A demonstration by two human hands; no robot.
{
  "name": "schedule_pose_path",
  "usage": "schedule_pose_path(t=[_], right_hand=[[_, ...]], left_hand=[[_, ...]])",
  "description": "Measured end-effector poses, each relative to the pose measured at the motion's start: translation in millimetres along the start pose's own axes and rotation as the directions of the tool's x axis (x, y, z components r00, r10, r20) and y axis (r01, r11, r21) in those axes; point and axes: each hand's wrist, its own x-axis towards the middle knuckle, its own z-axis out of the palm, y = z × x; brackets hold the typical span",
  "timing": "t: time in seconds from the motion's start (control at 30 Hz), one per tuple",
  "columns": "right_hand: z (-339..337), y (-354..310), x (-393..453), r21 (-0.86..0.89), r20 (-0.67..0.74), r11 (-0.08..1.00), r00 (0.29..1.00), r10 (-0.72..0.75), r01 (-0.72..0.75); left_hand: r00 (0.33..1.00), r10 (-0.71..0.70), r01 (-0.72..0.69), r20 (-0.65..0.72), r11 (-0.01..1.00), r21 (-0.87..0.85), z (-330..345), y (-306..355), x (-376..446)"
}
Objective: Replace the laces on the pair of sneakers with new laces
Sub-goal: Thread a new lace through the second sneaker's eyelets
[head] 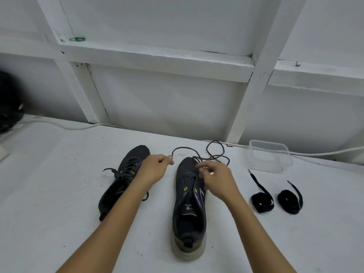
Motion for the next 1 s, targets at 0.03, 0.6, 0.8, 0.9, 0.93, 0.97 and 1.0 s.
schedule_pose_path(t=[0.03, 0.6, 0.8, 0.9, 0.93, 0.97, 1.0], right_hand=[[3, 0, -3, -0.013, 0.037, 1.000, 0.999, 0.005, -0.005], [23, 6, -4, -0.120, 0.112, 0.992, 0.992, 0.051, -0.037], [26, 8, -3, -0.108, 0.087, 0.994, 0.996, 0.003, 0.006], [25, 8, -3, -0.119, 0.088, 0.993, 0.996, -0.015, 0.025], [25, 8, -3, -0.122, 0.087, 0.992, 0.996, -0.017, 0.028], [25, 8, -3, -0.126, 0.084, 0.992, 0.996, -0.017, 0.028], [26, 7, -3, -0.130, 0.080, 0.991, 0.997, -0.019, 0.029]], left_hand=[[1.000, -0.013, 0.013, -0.002, 0.999, -0.041, 4, -2, -2], [0.985, 0.085, -0.127, -0.147, 0.946, -0.299, 45, -31, -29], [0.966, 0.128, -0.180, -0.225, 0.957, -0.230, 48, -31, -29], [0.963, 0.132, -0.187, -0.233, 0.955, -0.230, 50, -30, -28], [0.963, 0.137, -0.191, -0.232, 0.955, -0.229, 51, -30, -28], [0.963, 0.142, -0.194, -0.228, 0.955, -0.223, 52, -30, -28], [0.964, 0.147, -0.195, -0.222, 0.958, -0.211, 52, -30, -29]])
